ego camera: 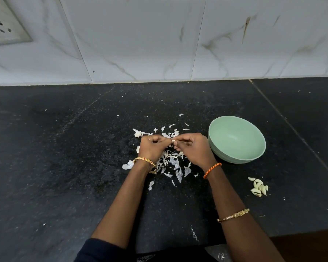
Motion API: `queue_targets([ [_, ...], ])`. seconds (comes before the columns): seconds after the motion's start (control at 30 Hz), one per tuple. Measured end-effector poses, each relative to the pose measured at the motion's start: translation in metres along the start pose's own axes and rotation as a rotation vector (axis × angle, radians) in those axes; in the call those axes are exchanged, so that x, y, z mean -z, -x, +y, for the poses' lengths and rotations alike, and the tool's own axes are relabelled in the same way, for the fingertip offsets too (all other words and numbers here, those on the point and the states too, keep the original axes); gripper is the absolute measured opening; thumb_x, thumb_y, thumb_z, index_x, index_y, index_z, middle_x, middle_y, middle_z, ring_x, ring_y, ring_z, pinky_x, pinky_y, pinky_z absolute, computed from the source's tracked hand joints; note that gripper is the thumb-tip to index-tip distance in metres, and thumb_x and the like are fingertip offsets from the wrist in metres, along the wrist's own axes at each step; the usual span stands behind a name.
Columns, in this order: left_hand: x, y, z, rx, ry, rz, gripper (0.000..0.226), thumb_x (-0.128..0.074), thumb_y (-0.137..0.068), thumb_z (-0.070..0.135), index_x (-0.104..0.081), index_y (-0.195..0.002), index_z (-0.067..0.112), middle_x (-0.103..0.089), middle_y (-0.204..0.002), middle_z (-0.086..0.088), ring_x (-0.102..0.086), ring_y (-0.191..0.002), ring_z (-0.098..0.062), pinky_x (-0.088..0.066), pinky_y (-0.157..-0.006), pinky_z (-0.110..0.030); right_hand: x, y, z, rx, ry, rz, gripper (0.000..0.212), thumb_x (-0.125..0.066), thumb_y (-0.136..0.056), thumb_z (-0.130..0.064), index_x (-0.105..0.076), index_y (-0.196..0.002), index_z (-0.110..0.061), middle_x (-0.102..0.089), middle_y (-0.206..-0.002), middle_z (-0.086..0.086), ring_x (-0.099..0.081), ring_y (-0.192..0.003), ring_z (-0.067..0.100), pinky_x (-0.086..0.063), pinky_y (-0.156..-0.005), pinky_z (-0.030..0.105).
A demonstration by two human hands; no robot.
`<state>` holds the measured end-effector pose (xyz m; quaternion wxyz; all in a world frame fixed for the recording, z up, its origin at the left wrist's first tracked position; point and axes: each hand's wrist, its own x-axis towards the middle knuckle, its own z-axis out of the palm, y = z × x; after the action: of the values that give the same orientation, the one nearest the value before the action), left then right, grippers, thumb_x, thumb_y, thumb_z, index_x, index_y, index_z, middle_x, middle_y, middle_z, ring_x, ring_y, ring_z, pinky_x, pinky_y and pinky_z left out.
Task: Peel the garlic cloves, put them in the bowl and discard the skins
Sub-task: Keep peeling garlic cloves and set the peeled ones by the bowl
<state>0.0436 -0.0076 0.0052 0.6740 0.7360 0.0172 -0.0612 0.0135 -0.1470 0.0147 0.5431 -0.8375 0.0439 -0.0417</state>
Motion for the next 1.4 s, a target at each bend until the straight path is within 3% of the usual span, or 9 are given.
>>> queue_targets([
  [0.17, 0.004, 0.000, 0.006, 0.005, -0.015, -0.046, 0.020, -0.067, -0.083, -0.002, -0.066, -0.066, 0.009, -0.059, -0.045, 0.015, -0.049, -0.042, 0.007, -0.040, -0.049, -0.007, -0.002, 0.002, 0.000, 0.013, -0.036, 0.026, 0.015, -0.063, -0.089, 0.001, -0.072, -0.100, -0.001, -0.071, -0.082, 0.003, -0.068, -0.066, 0.003, -0.054, -0.066, 0.014],
  [0.4, 0.013, 0.001, 0.010, -0.113, -0.200, -0.158, 0.005, -0.071, -0.081, 0.002, -0.073, -0.085, 0.000, -0.065, -0.068, 0.009, -0.057, -0.056, 0.010, -0.045, -0.060, -0.006, 0.007, -0.002, 0.001, -0.009, 0.070, -0.017, 0.015, -0.063, -0.090, -0.005, -0.075, -0.095, -0.013, -0.072, -0.080, 0.005, -0.063, -0.066, 0.007, -0.058, -0.075, 0.031],
  [0.6, 0.013, 0.003, 0.009, -0.116, -0.208, -0.155, 0.002, -0.072, -0.080, 0.003, -0.073, -0.082, 0.003, -0.067, -0.071, 0.005, -0.058, -0.060, 0.007, -0.049, -0.065, -0.010, 0.005, -0.004, 0.003, -0.004, 0.083, -0.020, 0.015, -0.062, -0.091, -0.006, -0.075, -0.096, -0.012, -0.072, -0.083, 0.002, -0.062, -0.067, 0.004, -0.058, -0.078, 0.033],
  [0.73, 0.010, 0.004, 0.010, -0.134, -0.236, -0.124, 0.012, -0.074, -0.077, 0.004, -0.071, -0.070, 0.012, -0.062, -0.066, -0.004, -0.049, -0.059, -0.008, -0.045, -0.060, -0.019, 0.003, -0.004, 0.004, -0.005, 0.086, -0.025, 0.015, -0.062, -0.091, -0.005, -0.074, -0.096, -0.010, -0.070, -0.079, 0.000, -0.061, -0.064, 0.003, -0.058, -0.078, 0.035],
  [0.93, 0.006, 0.003, 0.010, -0.171, -0.227, -0.078, 0.022, -0.078, -0.071, 0.012, -0.064, -0.057, 0.021, -0.041, -0.049, 0.010, -0.035, -0.054, -0.010, -0.032, -0.053, -0.022, 0.002, -0.004, 0.003, 0.000, 0.050, -0.031, 0.015, -0.061, -0.091, -0.005, -0.074, -0.096, -0.010, -0.069, -0.074, 0.000, -0.061, -0.061, 0.003, -0.059, -0.075, 0.032],
  [1.03, 0.004, 0.003, 0.010, -0.113, -0.180, -0.066, 0.022, -0.078, -0.067, 0.019, -0.060, -0.053, 0.022, -0.041, -0.051, 0.009, -0.036, -0.055, -0.010, -0.032, -0.053, -0.022, 0.003, -0.002, 0.001, 0.017, 0.013, -0.048, 0.014, -0.062, -0.091, -0.007, -0.073, -0.099, -0.010, -0.072, -0.081, 0.003, -0.066, -0.069, 0.008, -0.058, -0.075, 0.026],
  [1.2, 0.005, 0.003, 0.015, -0.016, -0.107, -0.102, 0.027, -0.068, -0.080, 0.000, -0.059, -0.058, 0.012, -0.047, -0.042, 0.016, -0.038, -0.042, 0.002, -0.035, -0.047, -0.010, 0.000, 0.002, 0.004, 0.077, -0.007, -0.037, 0.018, -0.068, -0.086, -0.006, -0.074, -0.102, -0.014, -0.071, -0.088, -0.005, -0.066, -0.078, 0.006, -0.057, -0.076, 0.024],
  [1.3, 0.004, 0.004, 0.020, 0.116, -0.029, -0.077, 0.020, -0.066, -0.084, 0.005, -0.059, -0.065, 0.008, -0.043, -0.037, 0.016, -0.033, -0.031, 0.001, -0.028, -0.036, -0.008, -0.003, 0.003, 0.006, 0.127, -0.156, 0.010, 0.020, -0.068, -0.087, -0.006, -0.073, -0.098, -0.020, -0.069, -0.093, -0.006, -0.066, -0.084, 0.008, -0.058, -0.070, 0.026],
  [1.4, 0.004, 0.003, 0.023, 0.255, 0.035, -0.079, 0.018, -0.066, -0.084, 0.015, -0.062, -0.067, 0.015, -0.037, -0.045, 0.008, -0.025, -0.039, -0.005, -0.018, -0.036, -0.013, -0.008, 0.004, 0.005, 0.144, -0.304, 0.027, 0.020, -0.067, -0.087, -0.006, -0.071, -0.096, -0.024, -0.069, -0.098, -0.003, -0.066, -0.089, 0.010, -0.056, -0.069, 0.026],
])
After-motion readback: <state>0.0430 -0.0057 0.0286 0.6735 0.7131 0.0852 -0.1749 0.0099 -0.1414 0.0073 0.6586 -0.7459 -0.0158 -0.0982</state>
